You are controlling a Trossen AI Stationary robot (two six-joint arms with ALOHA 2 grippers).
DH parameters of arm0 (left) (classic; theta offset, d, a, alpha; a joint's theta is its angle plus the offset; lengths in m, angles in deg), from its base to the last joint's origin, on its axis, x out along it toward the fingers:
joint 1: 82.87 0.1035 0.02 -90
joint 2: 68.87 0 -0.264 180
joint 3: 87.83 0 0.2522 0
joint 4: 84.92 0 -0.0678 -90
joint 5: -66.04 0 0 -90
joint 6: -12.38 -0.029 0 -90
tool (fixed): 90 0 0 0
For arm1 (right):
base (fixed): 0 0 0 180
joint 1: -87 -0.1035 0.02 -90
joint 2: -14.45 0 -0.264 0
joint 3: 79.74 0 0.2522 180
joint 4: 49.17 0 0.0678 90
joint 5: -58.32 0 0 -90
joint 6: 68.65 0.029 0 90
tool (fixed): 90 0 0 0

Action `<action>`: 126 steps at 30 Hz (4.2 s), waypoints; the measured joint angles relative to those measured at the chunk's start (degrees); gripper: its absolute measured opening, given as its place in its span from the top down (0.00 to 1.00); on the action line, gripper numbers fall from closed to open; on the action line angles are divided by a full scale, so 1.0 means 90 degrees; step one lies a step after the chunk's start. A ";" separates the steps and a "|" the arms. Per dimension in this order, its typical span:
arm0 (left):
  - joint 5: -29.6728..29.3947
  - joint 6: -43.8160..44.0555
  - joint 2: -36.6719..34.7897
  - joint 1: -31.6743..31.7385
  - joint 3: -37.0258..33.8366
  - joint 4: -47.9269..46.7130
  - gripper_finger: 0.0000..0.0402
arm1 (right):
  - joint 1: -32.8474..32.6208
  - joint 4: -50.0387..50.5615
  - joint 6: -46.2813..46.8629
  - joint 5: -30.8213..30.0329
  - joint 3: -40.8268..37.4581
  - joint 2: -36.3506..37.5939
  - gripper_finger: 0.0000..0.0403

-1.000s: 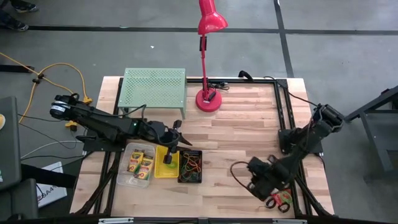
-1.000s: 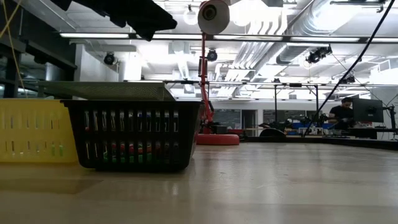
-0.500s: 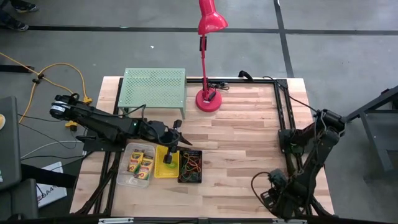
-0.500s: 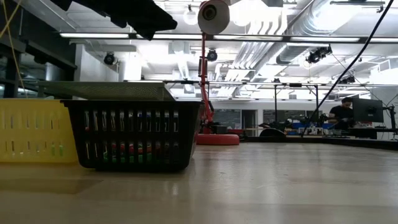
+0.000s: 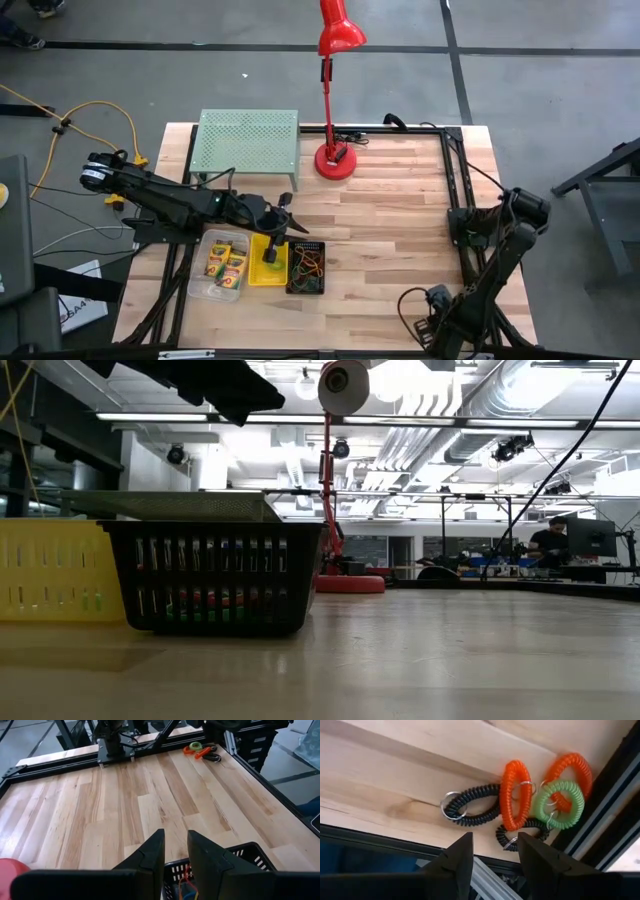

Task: Pick & Place Office Desk Supplies
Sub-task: Put the orange spring keychain into the yellow bin

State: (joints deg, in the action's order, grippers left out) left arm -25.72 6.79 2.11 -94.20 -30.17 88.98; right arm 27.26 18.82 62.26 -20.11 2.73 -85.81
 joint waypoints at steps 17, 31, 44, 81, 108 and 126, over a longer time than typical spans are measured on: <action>0.0000 0.0000 0.0002 0.0000 -0.0002 0.0007 0.80 | -0.0124 -0.0174 -0.0073 0.0083 0.0000 -0.0515 0.65; 0.0000 0.0000 0.0005 0.0000 -0.0002 0.0007 0.80 | -0.0309 -0.0115 -0.0295 0.0059 0.0000 -0.0681 0.65; 0.0000 0.0000 0.0005 -0.0002 -0.0002 0.0008 0.80 | -0.0323 0.0019 -0.0578 -0.0139 0.0000 -0.0681 0.65; 0.0002 0.0289 0.0007 -0.0015 -0.0002 0.0010 0.80 | -0.0321 -0.0128 -0.0576 -0.0317 0.0000 -0.0671 0.79; 0.0005 0.0289 0.0007 -0.0015 -0.0005 0.0007 0.80 | -0.0321 -0.0226 -0.0554 -0.0320 -0.0141 -0.0671 0.80; 0.0005 0.0287 0.0007 -0.0265 -0.0005 0.0007 0.80 | -0.0321 -0.0126 -0.0503 -0.0341 -0.0141 -0.0671 0.92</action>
State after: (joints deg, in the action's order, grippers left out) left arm -25.67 9.37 2.17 -96.59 -30.22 89.05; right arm 24.37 17.69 57.74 -23.18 1.46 -91.85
